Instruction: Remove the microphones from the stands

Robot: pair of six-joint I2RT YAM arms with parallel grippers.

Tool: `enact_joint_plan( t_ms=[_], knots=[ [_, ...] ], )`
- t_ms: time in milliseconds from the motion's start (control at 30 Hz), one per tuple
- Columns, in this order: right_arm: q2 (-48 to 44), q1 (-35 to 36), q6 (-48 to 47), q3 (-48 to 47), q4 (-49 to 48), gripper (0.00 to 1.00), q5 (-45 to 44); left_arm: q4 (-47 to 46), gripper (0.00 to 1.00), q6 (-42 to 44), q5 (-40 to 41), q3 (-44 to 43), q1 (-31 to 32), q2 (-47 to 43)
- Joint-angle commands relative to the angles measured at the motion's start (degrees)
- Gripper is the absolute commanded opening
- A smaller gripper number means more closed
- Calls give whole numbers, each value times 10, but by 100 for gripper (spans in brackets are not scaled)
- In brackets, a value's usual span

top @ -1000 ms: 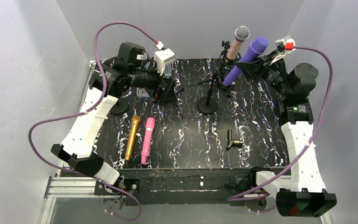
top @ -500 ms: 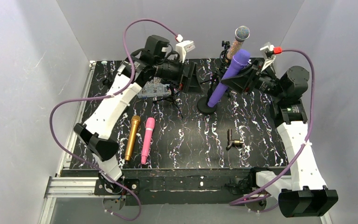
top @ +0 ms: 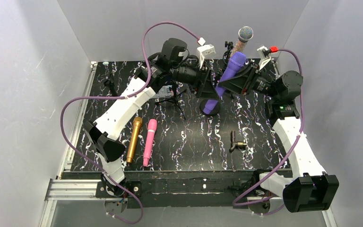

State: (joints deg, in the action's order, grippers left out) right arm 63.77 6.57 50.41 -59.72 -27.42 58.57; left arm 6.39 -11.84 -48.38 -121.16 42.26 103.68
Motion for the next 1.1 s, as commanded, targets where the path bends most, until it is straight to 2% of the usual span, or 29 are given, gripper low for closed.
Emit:
enact_joint_plan(
  t_ms=[0, 133, 267, 433, 600, 667, 700, 733, 767, 833, 933, 1000, 1067],
  knots=[
    [-14, 3, 33, 1, -56, 1, -11, 11, 57, 39, 6, 9, 16, -10],
    [-19, 3, 37, 9, -59, 1, -15, 25, 49, 53, 24, 11, 25, -8],
    [-22, 3, 41, 15, -65, 1, -18, 29, 49, 54, 37, 13, 31, -5],
    [-27, 3, 40, 26, -67, 1, -22, 32, 42, 51, 56, 11, 39, 5],
    [-33, 3, 23, 31, -50, 1, -23, 33, 21, 44, 67, 11, 41, 8],
    [-35, 3, 15, 35, -44, 1, -25, 34, 3, 42, 73, 13, 41, 6],
    [-36, 3, 10, 37, -38, 1, -26, 37, 0, 39, 80, 13, 41, 4],
    [-38, 3, 4, 38, -31, 4, -28, 40, 0, 37, 89, 14, 41, 1],
    [-41, 3, -5, 39, -21, 13, -32, 44, 0, 36, 98, 17, 41, -1],
    [-48, 3, -27, 36, 17, 38, -41, 54, 0, 34, 120, 26, 41, -11],
    [-61, 2, -69, 31, 77, 53, -53, 72, 0, 39, 151, 45, 41, -29],
    [-66, 1, -90, 33, 106, 69, -56, 81, 0, 45, 164, 58, 40, -45],
    [-72, 1, -109, 36, 124, 77, -60, 88, 0, 53, 173, 73, 40, -58]
  ],
)
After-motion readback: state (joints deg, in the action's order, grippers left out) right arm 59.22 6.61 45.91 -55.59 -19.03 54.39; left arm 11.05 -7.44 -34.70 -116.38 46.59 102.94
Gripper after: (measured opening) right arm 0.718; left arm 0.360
